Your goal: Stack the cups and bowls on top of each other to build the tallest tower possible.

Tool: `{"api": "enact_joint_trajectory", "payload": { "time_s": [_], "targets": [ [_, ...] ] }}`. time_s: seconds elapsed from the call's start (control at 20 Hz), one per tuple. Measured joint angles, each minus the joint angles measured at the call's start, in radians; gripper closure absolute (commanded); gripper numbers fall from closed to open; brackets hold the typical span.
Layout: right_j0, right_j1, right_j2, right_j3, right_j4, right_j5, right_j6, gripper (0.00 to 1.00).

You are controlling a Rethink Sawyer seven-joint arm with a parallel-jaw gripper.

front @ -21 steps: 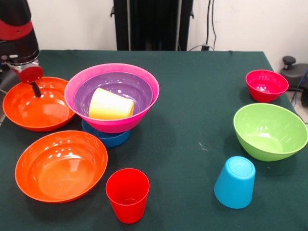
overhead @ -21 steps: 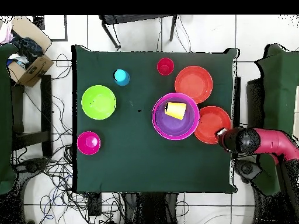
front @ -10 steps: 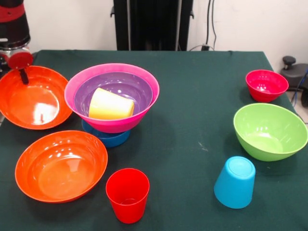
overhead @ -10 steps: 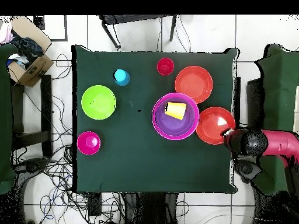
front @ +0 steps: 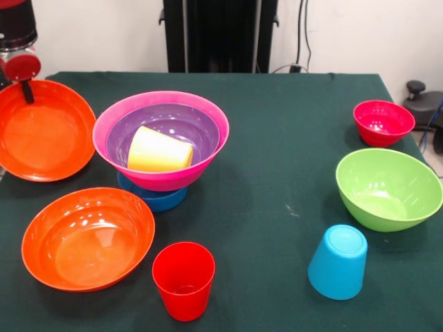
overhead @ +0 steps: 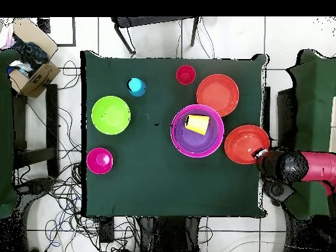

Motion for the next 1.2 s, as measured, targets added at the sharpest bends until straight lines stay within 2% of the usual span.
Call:
{"api": "enact_joint_trajectory", "payload": {
  "time_s": [0.55, 1.2],
  "targets": [
    [-0.101, -0.053, 0.056, 0.072, 0.091, 0.000, 0.000, 1.00],
    [-0.155, -0.148, 0.135, 0.138, 0.170, 0.000, 0.000, 1.00]
  ]
}}
